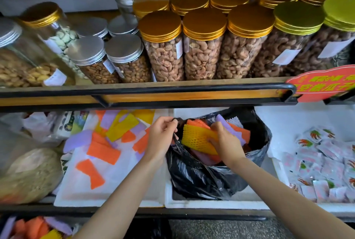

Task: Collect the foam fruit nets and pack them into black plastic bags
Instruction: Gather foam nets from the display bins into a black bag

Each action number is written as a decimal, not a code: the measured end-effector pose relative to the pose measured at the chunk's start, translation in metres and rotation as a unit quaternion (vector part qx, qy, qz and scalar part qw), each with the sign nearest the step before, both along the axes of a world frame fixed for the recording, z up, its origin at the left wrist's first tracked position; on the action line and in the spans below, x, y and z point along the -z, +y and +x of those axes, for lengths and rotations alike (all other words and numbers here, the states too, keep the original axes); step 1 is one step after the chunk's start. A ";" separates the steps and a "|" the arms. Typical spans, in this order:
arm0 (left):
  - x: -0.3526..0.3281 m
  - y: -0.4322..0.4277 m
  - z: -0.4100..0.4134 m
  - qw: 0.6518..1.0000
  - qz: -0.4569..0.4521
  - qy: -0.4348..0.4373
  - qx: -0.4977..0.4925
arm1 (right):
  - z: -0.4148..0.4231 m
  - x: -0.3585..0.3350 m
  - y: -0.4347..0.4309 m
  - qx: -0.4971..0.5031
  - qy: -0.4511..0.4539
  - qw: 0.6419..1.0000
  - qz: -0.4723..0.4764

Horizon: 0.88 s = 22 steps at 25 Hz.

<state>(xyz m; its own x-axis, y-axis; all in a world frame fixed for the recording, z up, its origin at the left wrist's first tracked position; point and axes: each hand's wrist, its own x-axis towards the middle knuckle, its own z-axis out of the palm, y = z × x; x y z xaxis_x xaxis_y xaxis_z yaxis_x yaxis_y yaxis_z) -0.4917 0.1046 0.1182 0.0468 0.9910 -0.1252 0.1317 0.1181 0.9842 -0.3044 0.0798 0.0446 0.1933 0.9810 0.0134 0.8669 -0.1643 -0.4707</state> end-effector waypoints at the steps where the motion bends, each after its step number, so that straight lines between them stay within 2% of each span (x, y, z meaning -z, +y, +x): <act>1: 0.002 0.000 -0.005 1.000 0.000 0.001 0.009 | -0.004 0.002 0.001 -0.011 0.004 1.000 0.003; 4: 0.009 0.004 -0.020 1.000 -0.001 -0.006 0.026 | -0.016 0.015 -0.004 -0.088 -0.015 0.992 -0.085; 6: 0.015 0.008 -0.031 0.999 -0.008 -0.018 0.034 | -0.022 0.020 -0.012 -0.133 -0.066 0.977 -0.152; 8: 0.022 0.012 -0.043 0.998 -0.012 -0.029 0.063 | -0.029 0.014 -0.017 -0.134 -0.109 0.976 -0.132; 11: 0.038 0.017 -0.070 0.992 0.017 -0.023 0.125 | -0.056 -0.012 -0.024 -0.075 -0.038 0.996 0.015; 14: 0.068 0.019 -0.122 0.973 0.120 0.091 0.177 | -0.108 -0.042 -0.025 -0.056 -0.013 0.983 0.174; 17: 0.115 0.018 -0.201 0.918 0.188 0.264 0.226 | -0.170 -0.039 -0.015 -0.121 -0.024 0.963 0.238; 19: 0.148 0.018 -0.257 0.896 0.149 0.345 0.238 | -0.207 -0.012 -0.001 -0.171 -0.018 0.960 0.221; 22: 0.185 0.017 -0.322 0.881 0.086 0.407 0.225 | -0.243 0.049 0.028 -0.174 -0.009 0.983 0.058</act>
<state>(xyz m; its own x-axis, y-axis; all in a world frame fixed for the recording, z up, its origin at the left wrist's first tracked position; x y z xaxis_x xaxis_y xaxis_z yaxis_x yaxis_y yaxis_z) -0.8132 0.1219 -0.0670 0.4041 0.9025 -0.1491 0.7977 -0.2678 0.5403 -0.5475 0.1075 -0.0042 -0.1554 0.9793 0.1297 0.8694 0.1979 -0.4528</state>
